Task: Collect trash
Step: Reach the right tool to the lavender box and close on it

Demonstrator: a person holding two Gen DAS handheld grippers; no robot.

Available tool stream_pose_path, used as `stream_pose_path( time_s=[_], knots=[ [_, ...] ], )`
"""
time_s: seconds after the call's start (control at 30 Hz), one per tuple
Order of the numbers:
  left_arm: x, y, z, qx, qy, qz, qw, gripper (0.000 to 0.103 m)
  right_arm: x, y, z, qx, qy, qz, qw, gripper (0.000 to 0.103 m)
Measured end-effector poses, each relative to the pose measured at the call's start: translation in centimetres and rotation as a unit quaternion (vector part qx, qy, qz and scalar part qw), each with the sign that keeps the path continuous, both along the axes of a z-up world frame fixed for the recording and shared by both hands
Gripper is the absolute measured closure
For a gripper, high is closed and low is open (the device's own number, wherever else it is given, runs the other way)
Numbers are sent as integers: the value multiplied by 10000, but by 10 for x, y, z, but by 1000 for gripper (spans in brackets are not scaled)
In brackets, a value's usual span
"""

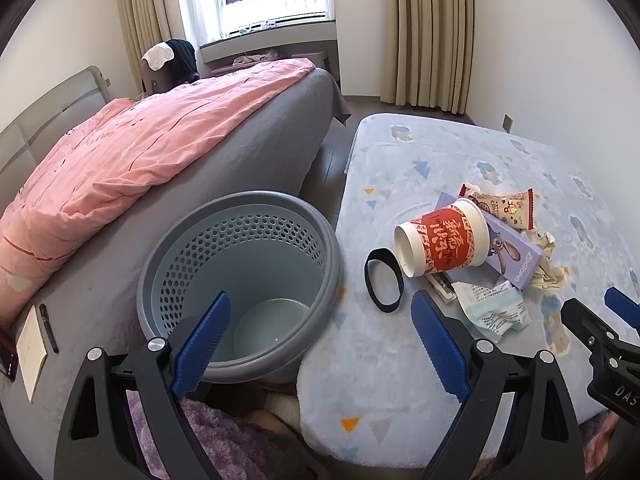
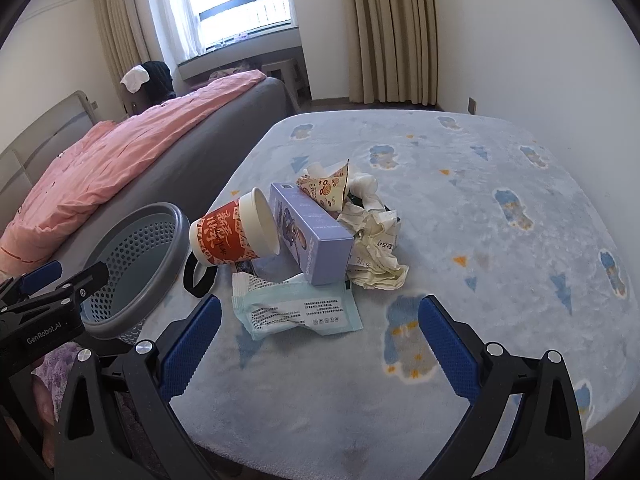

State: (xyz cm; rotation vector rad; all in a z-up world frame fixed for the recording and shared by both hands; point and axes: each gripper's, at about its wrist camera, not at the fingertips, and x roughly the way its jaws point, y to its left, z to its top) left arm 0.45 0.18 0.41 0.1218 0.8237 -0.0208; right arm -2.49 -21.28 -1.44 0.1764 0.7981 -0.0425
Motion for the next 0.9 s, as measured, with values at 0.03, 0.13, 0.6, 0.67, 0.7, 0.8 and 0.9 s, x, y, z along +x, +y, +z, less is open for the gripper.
stream_pose_path(
  time_s=[0.03, 0.13, 0.6, 0.67, 0.7, 0.8, 0.9],
  knots=[
    [2, -1, 1, 9, -15, -4, 10000, 16, 3, -1, 1, 4, 16, 29, 10000, 6],
    [11, -2, 4, -23, -16, 8, 10000, 16, 12, -5, 4, 36, 46, 133, 9999, 6],
    [49, -15, 6, -79, 0, -15, 10000, 16, 48, -21, 7, 27, 90, 375, 9993, 6],
    [52, -15, 3, -77, 27, -11, 10000, 16, 50, -23, 5, 11, 97, 386, 9992, 6],
    [53, -15, 1, -66, 39, -13, 10000, 16, 50, -23, 4, 23, 100, 396, 9992, 6],
    [56, -13, -5, -84, 82, 1, 9999, 16, 51, -26, -1, 36, 118, 421, 9990, 6],
    [58, -9, -10, -126, 110, 27, 9999, 16, 55, -25, -8, 1, 186, 449, 9988, 6]
  ],
)
